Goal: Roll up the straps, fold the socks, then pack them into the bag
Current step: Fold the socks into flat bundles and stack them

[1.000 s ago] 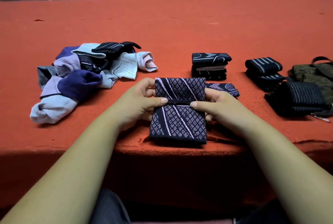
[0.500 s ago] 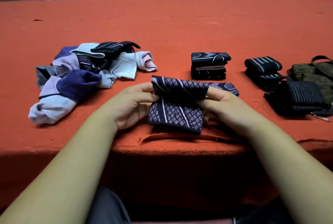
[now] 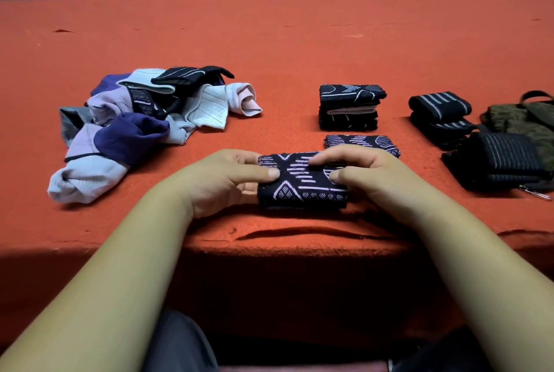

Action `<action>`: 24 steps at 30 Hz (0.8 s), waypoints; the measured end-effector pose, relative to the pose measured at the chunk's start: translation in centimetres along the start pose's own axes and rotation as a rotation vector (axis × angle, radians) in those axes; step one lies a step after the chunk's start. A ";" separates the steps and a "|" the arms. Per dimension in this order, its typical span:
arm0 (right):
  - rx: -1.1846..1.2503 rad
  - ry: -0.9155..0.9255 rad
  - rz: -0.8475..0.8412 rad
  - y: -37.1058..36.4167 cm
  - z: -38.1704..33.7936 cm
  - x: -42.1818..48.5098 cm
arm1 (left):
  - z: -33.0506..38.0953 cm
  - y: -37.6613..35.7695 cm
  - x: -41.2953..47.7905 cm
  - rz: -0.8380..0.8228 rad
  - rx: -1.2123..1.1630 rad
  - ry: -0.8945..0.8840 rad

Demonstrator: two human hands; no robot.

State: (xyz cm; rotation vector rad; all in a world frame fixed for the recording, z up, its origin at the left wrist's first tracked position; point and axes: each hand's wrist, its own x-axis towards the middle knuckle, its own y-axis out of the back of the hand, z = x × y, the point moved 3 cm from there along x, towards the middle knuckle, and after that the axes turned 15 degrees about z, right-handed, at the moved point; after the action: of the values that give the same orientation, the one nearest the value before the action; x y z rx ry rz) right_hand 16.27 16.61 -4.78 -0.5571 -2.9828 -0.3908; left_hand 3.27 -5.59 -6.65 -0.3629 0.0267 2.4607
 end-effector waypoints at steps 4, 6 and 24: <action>0.036 0.002 0.040 -0.1 0.5 0.7 | 0.4 -0.2 0.5 0.064 -0.108 -0.104; -0.065 0.005 0.049 0.0 0.5 0.7 | 0.7 -0.6 0.7 0.077 -0.156 -0.127; -0.234 0.042 0.786 5.5 1.7 2.0 | 1.6 -8.9 4.4 0.451 0.011 -0.431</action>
State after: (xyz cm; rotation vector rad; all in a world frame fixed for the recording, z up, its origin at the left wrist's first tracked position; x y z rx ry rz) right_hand 16.36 22.65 -4.86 -1.6122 -2.4098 -0.6435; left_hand 4.93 4.31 -5.63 0.2094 -0.0672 2.9311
